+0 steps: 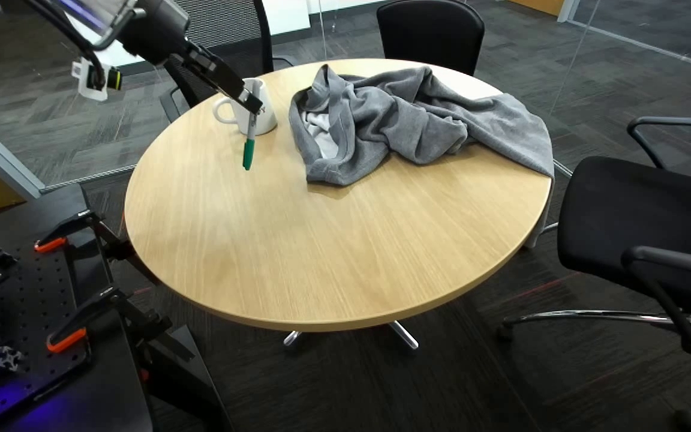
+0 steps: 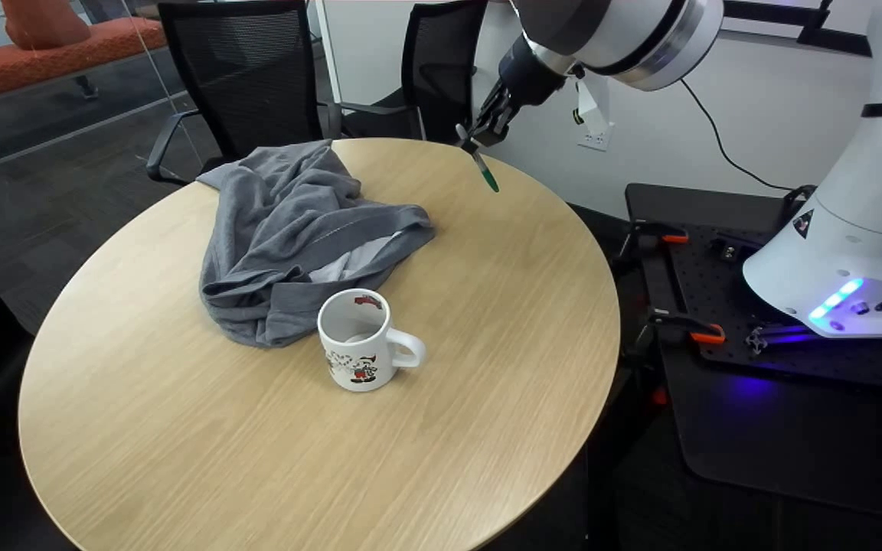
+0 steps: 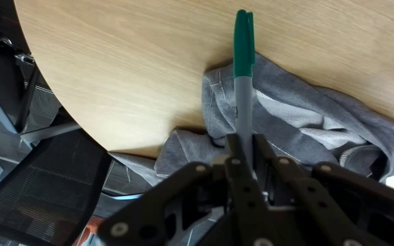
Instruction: Pick the marker from the cup and put it on the table
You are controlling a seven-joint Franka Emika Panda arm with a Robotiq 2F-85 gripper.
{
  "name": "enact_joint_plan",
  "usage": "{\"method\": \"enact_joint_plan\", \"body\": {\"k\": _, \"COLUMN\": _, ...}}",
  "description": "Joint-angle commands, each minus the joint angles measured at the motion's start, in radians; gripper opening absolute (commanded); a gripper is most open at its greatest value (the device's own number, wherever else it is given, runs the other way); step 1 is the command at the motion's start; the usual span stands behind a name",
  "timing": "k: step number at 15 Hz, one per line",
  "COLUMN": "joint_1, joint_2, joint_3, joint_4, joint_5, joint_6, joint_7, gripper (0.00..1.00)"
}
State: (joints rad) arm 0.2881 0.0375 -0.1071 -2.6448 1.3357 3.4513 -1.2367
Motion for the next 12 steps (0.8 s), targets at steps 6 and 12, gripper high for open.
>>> {"method": "enact_joint_plan", "body": {"k": 6, "joint_1": -0.017, "joint_2": 0.115, "joint_3": -0.086, "joint_4": 0.122, "joint_5": 0.045, "joint_6": 0.014, "joint_7": 0.0, "gripper": 0.03}}
{"method": "enact_joint_plan", "body": {"k": 12, "joint_1": -0.039, "joint_2": 0.219, "joint_3": -0.152, "joint_4": 0.206, "joint_5": 0.104, "joint_6": -0.079, "joint_7": -0.028, "gripper": 0.03}}
